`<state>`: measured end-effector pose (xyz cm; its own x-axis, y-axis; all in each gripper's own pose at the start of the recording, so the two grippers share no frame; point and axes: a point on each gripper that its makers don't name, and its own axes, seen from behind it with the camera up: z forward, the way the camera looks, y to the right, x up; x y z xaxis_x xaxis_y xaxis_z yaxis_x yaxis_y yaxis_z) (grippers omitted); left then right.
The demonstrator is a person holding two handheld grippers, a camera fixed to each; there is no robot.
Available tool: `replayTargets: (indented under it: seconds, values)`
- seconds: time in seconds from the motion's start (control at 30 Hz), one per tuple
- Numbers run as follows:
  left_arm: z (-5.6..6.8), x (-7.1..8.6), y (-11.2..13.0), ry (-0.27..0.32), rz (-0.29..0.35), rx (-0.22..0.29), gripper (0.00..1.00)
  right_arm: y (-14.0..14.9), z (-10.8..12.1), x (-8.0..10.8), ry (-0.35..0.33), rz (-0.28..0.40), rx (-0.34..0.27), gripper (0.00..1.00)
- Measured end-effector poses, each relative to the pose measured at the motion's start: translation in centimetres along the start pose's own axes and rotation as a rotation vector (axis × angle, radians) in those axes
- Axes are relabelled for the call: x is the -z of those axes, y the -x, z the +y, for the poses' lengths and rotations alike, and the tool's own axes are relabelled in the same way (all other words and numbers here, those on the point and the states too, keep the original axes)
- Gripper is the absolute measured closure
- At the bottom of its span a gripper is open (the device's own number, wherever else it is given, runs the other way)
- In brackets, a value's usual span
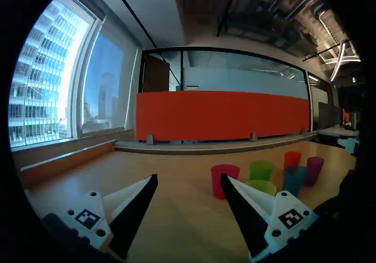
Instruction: Pour water
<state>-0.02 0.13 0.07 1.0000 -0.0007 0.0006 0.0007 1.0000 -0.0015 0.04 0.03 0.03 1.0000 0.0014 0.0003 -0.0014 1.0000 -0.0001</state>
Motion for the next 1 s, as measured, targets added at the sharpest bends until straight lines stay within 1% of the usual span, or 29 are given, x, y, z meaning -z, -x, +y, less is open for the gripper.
replayTargets:
  seconds: [0.1,0.2,0.37,0.47,0.6,0.7,0.87,1.0]
  values:
    - [0.7,-0.4,0.0,0.009,-0.003,0.005,0.01,-0.4,0.2,-0.2,-0.001,-0.001,-0.011,0.01]
    - [0.9,-0.5,-1.0,0.017,-0.001,0.014,0.01,-1.7,0.1,-0.1,-0.013,0.004,-0.022,0.01]
    - [0.7,-0.9,-3.2,0.019,-0.010,0.013,0.01,-3.8,-0.1,0.0,-0.034,-0.012,0.014,0.01]
    - [0.4,-1.1,-4.8,0.018,-0.017,0.000,0.01,-5.1,-0.4,-0.1,-0.050,-0.022,0.028,0.01]
    - [-0.1,-1.3,-7.3,0.019,-0.014,-0.016,0.01,-7.4,-0.9,-0.3,-0.075,-0.031,0.011,0.01]
    - [-0.1,-1.5,-9.7,0.032,-0.011,-0.021,0.01,-9.5,-1.4,-0.4,-0.101,-0.036,-0.001,0.01]
    - [-0.4,-1.6,-13.7,0.047,0.011,-0.033,0.01,-13.2,-2.3,-0.4,-0.137,-0.032,0.014,0.01]
    - [-0.9,-1.7,-16.3,0.048,0.008,-0.039,0.01,-15.6,-2.8,-0.6,-0.151,-0.045,0.022,0.01]
